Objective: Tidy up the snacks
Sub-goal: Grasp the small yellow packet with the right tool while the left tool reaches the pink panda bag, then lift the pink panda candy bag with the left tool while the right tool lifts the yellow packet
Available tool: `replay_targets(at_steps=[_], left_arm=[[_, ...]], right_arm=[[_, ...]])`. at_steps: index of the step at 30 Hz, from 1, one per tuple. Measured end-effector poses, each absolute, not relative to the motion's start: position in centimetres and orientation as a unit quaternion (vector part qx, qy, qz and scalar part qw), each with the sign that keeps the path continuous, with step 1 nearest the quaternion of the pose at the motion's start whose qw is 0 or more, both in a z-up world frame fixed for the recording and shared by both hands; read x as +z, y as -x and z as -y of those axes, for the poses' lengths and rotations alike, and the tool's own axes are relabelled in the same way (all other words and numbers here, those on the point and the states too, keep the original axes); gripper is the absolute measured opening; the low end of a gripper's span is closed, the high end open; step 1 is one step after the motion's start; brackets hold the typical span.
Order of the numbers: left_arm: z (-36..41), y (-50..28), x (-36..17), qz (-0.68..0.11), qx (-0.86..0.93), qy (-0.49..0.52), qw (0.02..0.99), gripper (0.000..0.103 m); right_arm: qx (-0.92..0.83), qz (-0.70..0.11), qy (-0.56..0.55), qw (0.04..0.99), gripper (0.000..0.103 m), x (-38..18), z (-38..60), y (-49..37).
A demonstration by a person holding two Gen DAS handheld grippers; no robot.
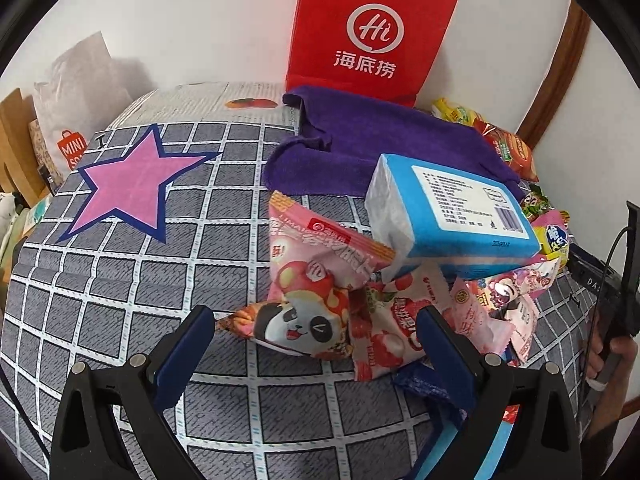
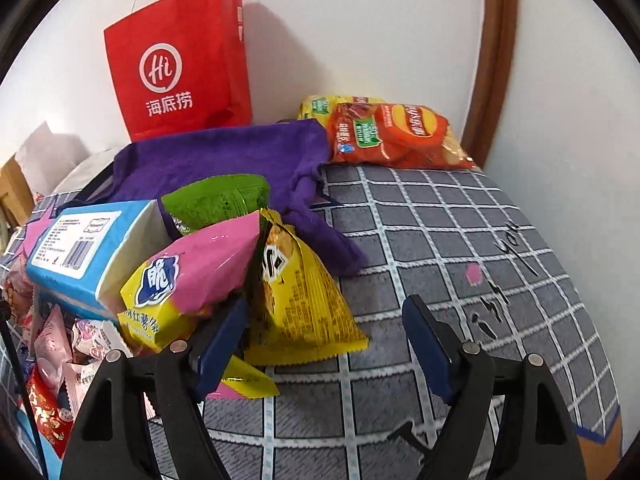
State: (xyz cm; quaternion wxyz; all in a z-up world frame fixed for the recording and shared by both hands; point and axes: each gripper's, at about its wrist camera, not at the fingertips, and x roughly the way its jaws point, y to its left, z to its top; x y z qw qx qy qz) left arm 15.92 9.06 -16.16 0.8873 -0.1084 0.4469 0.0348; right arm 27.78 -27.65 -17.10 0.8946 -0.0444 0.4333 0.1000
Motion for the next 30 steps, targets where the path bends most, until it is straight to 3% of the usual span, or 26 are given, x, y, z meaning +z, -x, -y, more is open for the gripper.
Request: replay_targets(at_steps=[5, 6, 7, 8, 15, 22, 27, 30], left_arm=[[-9.4, -15.8, -16.2, -0.447, 0.034, 0.118, 0.886, 0.101], [-9.5, -15.7, -16.2, -0.447, 0.036, 0.118, 0.886, 0.101], [-9.6, -15.7, -16.1, -0.447, 0.038, 0.119, 0.886, 0.101], [-9.8, -15.5, -16.0, -0.446, 0.04, 0.12, 0.886, 0.101], [-10.7, -14.8, -15.2, -0.442, 0.054, 0.108, 0.889, 0.101], [-9.9, -16.7, -15.8, -0.455, 0.051, 0.077, 0.886, 0.101], [-9.8, -18.1, -17.5, -0.469, 0.059, 0.082, 0.878, 0.09], [-9.7, -18.6, -18.2, -0.479, 0.049, 0.084, 0.873, 0.067]], right_arm=[[0.135, -0.452, 0.016, 0.882, 0.079, -17.7, 27.9, -29.5], [0.138, -0.454, 0.006, 0.88, 0.072, -17.9, 28.0, -29.6], [0.143, -0.454, 0.003, 0.88, 0.047, -17.9, 28.0, -29.5], [0.149, -0.456, 0.008, 0.878, 0.044, -17.9, 27.8, -29.4], [0.075, -0.416, 0.054, 0.905, 0.044, -15.1, 27.4, -25.1], [0.069, -0.402, 0.023, 0.913, 0.044, -11.9, 27.5, -19.4], [0.093, -0.444, 0.017, 0.891, 0.044, -13.8, 25.8, -16.3], [0.084, -0.467, 0.039, 0.879, 0.044, -15.9, 24.6, -15.4]])
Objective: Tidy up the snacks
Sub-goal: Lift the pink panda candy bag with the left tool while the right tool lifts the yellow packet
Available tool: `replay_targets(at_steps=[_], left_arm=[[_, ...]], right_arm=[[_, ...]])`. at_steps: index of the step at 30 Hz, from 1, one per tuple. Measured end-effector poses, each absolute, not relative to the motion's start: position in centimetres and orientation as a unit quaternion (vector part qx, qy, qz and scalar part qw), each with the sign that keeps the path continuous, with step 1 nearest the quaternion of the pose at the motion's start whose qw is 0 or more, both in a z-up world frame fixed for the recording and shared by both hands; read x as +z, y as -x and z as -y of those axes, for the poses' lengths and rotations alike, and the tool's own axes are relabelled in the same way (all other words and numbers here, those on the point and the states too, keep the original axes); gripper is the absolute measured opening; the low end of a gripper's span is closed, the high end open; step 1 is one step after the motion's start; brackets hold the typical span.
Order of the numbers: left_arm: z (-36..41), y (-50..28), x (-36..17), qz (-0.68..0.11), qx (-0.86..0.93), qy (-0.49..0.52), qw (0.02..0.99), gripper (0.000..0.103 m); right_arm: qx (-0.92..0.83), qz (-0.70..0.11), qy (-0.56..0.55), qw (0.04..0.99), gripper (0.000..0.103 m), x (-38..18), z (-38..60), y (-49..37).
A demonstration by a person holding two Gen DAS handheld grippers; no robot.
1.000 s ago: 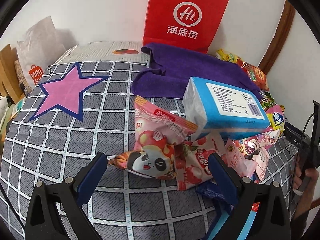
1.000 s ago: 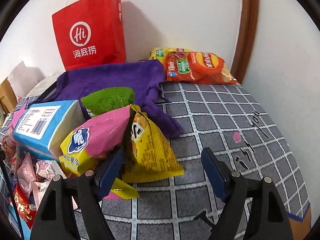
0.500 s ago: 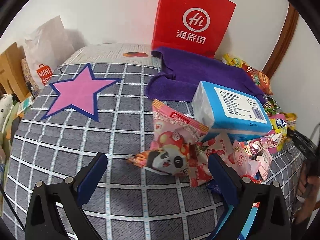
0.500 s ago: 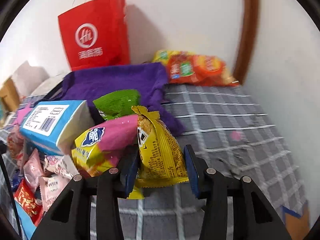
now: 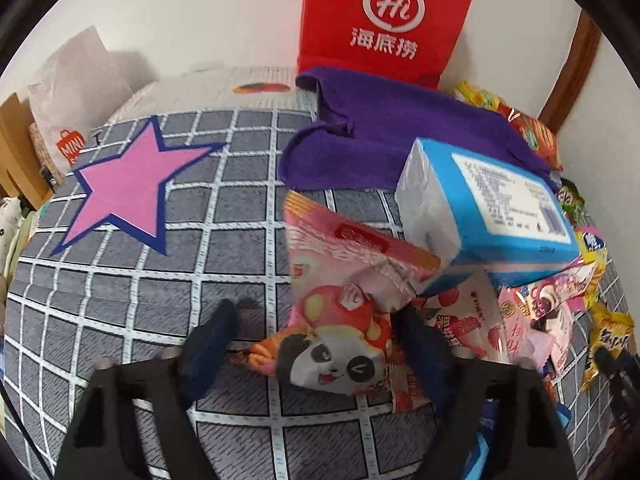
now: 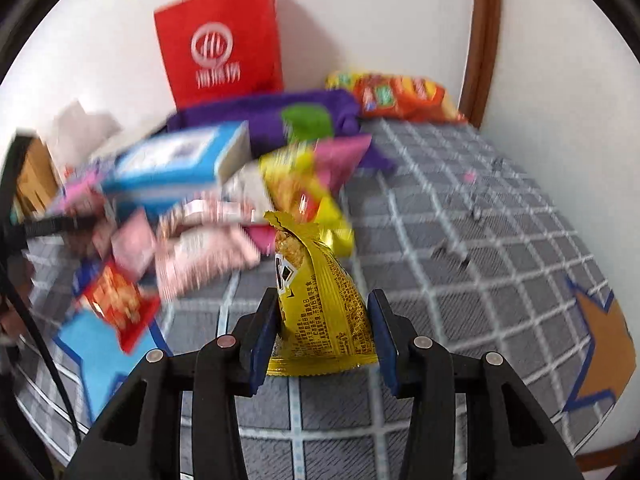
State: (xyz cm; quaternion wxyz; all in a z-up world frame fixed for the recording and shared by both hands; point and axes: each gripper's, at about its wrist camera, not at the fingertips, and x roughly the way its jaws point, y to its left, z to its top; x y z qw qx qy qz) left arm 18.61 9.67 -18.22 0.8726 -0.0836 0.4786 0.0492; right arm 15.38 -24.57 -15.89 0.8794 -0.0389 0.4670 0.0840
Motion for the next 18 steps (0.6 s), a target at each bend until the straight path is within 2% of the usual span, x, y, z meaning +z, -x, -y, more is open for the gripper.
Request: replay_targets(at_steps=[1, 2, 4, 5, 8, 18], left_arm=[[-9.5, -18.6, -18.3, -0.479, 0.046, 0.077, 0.873, 0.055], [-9.5, -18.6, -18.3, -0.476, 0.045, 0.075, 0.875, 0.048], [-9.5, -18.3, -18.0, -0.47, 0.041, 0.078, 0.878, 0.046], [-9.6, -18.1, -17.9, -0.469, 0.038, 0.079, 0.879, 0.037], [-9.9, -17.2, -16.8, -0.464, 0.036, 0.085, 0.881, 0.036], [-10.2, -13.3, -11.5, -0.419, 0.016, 0.08, 0.904, 0.036]], right_arm=[[0.076, -0.463, 0.04, 0.882, 0.045, -16.1, 24.5, -15.2], [0.073, -0.458, 0.039, 0.885, 0.045, -16.2, 24.6, -15.0], [0.066, -0.458, 0.025, 0.886, 0.044, -16.1, 24.8, -14.9], [0.064, -0.461, 0.011, 0.885, 0.044, -16.0, 25.0, -15.0], [0.063, -0.47, -0.019, 0.88, 0.044, -15.7, 25.3, -15.1], [0.062, -0.45, -0.003, 0.891, 0.044, -12.1, 23.0, -13.2]])
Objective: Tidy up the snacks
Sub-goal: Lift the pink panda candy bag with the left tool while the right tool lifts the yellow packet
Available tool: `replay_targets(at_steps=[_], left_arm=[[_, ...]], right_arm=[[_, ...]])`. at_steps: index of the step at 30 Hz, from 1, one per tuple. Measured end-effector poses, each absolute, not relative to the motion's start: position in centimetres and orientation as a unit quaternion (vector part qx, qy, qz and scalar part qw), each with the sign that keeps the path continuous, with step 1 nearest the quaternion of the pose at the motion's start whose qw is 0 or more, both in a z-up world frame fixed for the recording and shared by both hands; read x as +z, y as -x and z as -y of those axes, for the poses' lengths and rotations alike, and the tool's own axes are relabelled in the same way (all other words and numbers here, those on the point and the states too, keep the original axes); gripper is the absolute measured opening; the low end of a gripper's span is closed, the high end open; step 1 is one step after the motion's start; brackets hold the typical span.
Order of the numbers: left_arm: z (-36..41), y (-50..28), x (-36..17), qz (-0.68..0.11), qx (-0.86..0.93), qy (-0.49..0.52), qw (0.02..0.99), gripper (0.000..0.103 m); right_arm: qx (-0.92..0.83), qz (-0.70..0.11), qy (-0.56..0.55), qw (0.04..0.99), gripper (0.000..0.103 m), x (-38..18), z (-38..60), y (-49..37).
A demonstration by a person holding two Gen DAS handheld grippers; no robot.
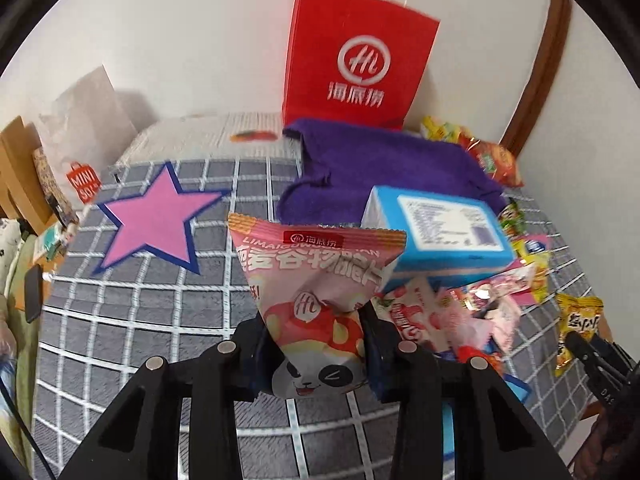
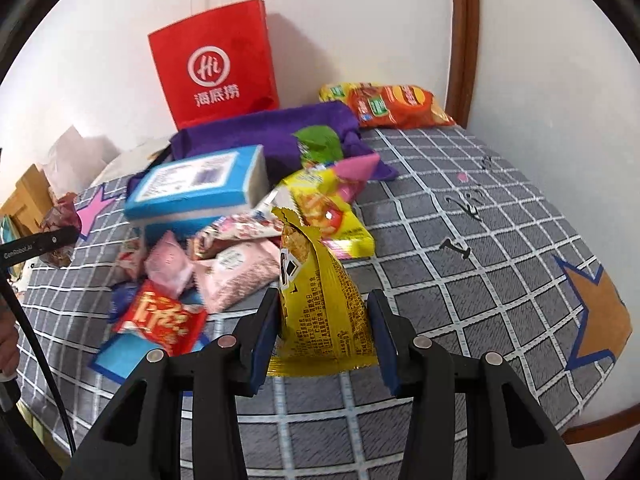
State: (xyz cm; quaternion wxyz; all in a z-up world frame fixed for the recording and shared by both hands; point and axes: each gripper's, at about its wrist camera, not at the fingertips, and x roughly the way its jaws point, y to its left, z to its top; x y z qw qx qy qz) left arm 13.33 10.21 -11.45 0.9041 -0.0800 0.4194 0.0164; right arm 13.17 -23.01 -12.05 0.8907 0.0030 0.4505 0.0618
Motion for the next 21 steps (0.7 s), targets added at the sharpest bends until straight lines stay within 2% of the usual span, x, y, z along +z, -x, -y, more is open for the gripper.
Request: replay_targets(at_steps=[11, 21], left_arm=[[-8.2, -10.7, -5.4, -0.372, 0.002, 0.055, 0.926, 0.036], [-8.4, -12.1, -3.2, -0.364, -0.016, 0.077, 0.928, 0.036]], right_arm=[[0.072, -0.428, -0.008, 0.901, 0.044, -7.7, 21.4, -12.4], [0.068, -0.409, -0.006, 0.91, 0.044, -4.1, 21.3, -14.8]])
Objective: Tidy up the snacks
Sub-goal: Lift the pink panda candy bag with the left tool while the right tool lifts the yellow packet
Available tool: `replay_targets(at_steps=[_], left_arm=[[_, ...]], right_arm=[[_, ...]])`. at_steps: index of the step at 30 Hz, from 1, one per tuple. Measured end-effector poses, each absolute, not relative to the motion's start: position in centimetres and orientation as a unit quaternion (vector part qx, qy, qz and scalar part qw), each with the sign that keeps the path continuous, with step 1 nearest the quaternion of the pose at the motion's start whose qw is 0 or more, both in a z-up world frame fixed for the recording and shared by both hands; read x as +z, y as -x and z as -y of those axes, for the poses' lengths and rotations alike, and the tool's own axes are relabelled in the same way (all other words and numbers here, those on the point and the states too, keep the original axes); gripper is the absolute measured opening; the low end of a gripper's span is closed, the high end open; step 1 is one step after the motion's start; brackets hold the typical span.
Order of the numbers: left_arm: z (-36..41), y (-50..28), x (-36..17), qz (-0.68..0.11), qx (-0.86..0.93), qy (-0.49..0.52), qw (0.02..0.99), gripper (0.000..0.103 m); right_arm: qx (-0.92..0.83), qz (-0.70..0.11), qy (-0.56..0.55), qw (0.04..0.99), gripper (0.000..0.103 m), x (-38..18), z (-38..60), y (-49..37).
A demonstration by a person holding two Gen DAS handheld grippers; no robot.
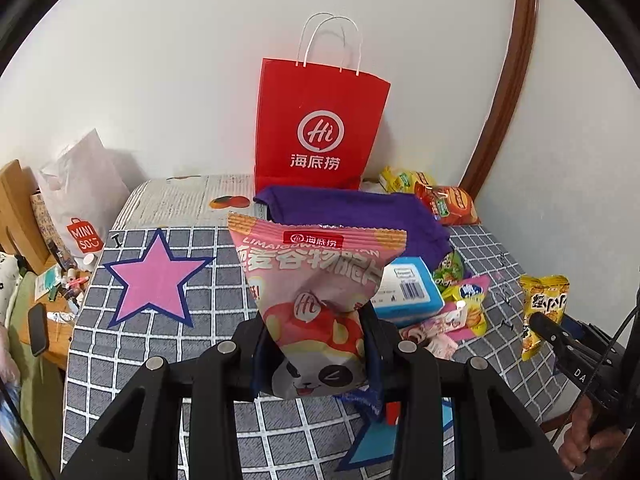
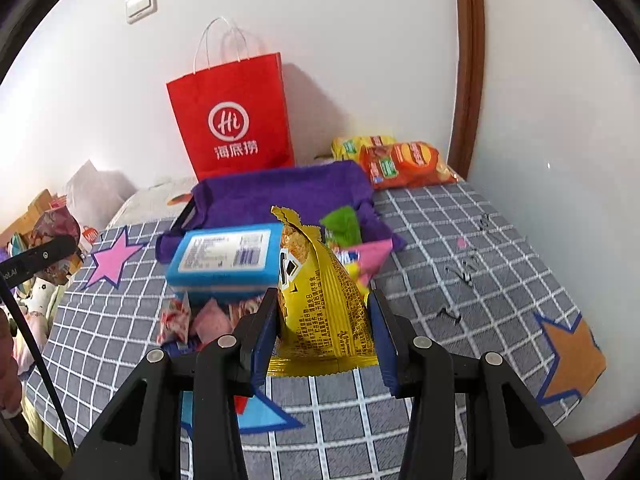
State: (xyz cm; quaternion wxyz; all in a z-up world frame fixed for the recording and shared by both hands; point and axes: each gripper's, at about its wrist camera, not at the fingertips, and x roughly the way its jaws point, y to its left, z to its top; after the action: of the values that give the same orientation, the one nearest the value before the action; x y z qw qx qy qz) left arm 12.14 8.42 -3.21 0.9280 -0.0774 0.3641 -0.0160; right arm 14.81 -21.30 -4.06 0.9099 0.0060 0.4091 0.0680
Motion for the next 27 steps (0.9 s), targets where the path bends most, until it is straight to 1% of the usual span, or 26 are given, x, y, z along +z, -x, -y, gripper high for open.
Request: replay_targets(at_steps=[13, 27], left_arm=[[-8.2, -14.1, -1.6, -0.363, -0.024, 0.082, 0.928, 0.036], [-7.4, -18.5, -1.9, -0.374, -0.041, 0.086, 0.923, 0.036]], right_arm=[[0.085, -0.393, 0.002, 0.915, 0.044, -2.0, 20.5, -17.4], [0.112, -0.373, 0.016, 0.921, 0.044, -0.1, 18.1, -22.9]])
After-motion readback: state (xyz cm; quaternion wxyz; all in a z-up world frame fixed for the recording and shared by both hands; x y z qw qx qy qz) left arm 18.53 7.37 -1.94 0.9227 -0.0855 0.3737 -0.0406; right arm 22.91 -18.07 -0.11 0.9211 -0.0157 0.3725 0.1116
